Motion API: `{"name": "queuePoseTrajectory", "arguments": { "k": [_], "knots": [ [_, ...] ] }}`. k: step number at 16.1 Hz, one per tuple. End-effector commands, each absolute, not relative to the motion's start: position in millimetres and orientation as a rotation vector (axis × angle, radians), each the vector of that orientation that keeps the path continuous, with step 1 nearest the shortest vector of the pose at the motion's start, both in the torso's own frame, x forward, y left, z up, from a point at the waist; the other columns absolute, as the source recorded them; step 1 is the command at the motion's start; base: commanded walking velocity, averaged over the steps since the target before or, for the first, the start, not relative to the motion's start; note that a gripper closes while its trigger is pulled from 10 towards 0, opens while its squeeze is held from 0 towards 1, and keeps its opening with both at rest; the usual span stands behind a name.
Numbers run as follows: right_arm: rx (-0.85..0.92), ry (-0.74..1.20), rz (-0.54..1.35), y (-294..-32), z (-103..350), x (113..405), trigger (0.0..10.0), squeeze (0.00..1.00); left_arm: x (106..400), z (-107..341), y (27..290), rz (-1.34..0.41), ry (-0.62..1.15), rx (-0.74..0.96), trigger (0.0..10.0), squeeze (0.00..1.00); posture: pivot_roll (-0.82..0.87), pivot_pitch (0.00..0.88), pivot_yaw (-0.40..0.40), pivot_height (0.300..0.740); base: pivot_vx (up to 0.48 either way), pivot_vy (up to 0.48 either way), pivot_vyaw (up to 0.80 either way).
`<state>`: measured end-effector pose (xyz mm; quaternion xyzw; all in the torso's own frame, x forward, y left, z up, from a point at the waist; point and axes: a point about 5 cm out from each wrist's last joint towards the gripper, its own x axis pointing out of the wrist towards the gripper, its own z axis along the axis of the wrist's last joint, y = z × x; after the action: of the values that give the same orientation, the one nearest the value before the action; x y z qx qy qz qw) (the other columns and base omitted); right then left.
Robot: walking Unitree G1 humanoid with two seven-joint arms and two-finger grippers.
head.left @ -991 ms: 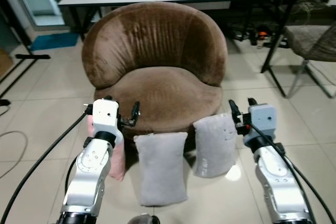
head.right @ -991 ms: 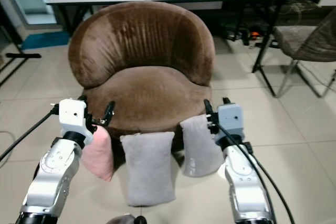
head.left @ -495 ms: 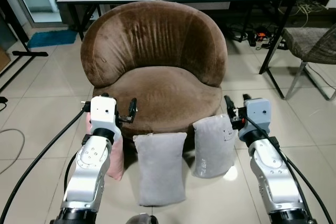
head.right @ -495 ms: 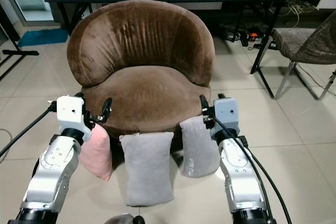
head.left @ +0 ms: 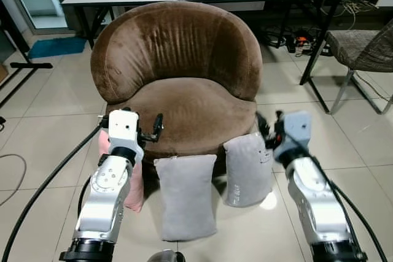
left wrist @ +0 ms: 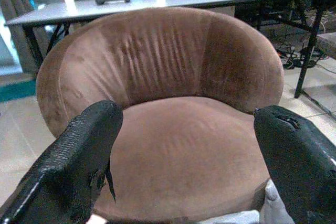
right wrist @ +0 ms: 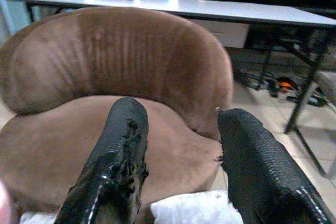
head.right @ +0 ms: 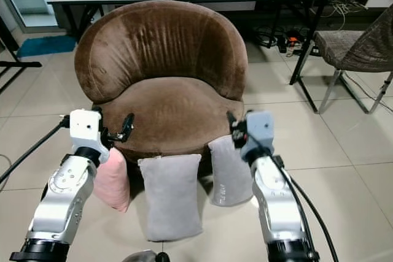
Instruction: Move the pillow to the sofa from floor
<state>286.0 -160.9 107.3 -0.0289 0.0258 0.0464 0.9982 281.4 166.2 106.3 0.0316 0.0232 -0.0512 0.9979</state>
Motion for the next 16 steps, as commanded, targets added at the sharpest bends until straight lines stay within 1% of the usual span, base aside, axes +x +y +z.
{"name": "queuePoseTrajectory", "arguments": {
  "k": [1,2,3,5,6,7,8,10,12,13,15,16],
  "knots": [
    [-0.018,0.075,0.066,-162,106,287,10.0,0.00,282,111,171,-0.085,0.039,0.066,10.0,0.00,0.02,0.000,0.038,0.740,0.000,0.000,0.00],
    [-0.007,0.082,0.055,-162,105,287,10.0,0.00,282,111,172,-0.084,0.036,0.089,10.0,0.00,0.03,0.000,0.036,0.740,0.000,0.000,0.00],
    [-0.049,0.059,0.046,-161,104,287,10.0,0.00,282,113,172,-0.084,0.018,0.127,10.0,0.00,0.04,0.000,0.030,0.740,0.000,0.000,0.00],
    [0.054,0.077,0.053,-159,102,287,10.0,0.00,280,117,173,-0.065,-0.005,0.116,10.0,0.00,0.06,0.000,0.019,0.740,0.000,0.000,0.00],
    [0.060,0.067,0.025,-160,104,289,10.0,0.00,279,118,175,-0.057,-0.005,0.106,10.0,0.00,0.05,0.000,0.020,0.740,0.000,0.000,0.00],
    [0.042,0.010,0.058,-157,112,290,10.0,0.00,280,118,179,-0.033,0.003,0.091,10.0,0.00,0.04,0.000,0.026,0.740,0.000,-0.480,0.00],
    [-0.018,-0.011,0.043,-158,114,291,10.0,0.00,281,117,179,-0.031,0.008,0.090,10.0,0.00,0.04,0.000,0.030,0.740,0.000,-0.480,0.00],
    [-0.036,0.037,0.047,-159,109,289,10.0,0.00,283,115,177,-0.037,0.015,0.096,10.0,0.00,0.02,0.000,0.039,0.740,0.000,-0.480,0.00],
    [-0.004,0.052,0.053,-161,109,284,10.0,0.00,284,116,174,-0.051,0.018,0.095,10.0,0.00,0.02,0.000,0.045,0.740,0.000,-0.366,0.00],
    [-0.028,0.054,0.025,-163,108,285,10.0,0.00,285,115,173,-0.054,0.023,0.096,10.0,0.00,0.02,0.000,0.044,0.740,0.000,-0.255,0.00],
    [-0.069,0.067,-0.033,-167,105,286,10.0,0.00,283,115,171,-0.054,0.025,0.092,10.0,0.00,0.02,0.000,0.032,0.740,0.000,0.000,0.00],
    [-0.083,0.077,-0.032,-167,104,286,10.0,0.00,282,115,171,-0.048,0.025,0.094,10.0,0.00,0.03,0.000,0.031,0.740,0.000,0.000,0.00]
  ]
}}
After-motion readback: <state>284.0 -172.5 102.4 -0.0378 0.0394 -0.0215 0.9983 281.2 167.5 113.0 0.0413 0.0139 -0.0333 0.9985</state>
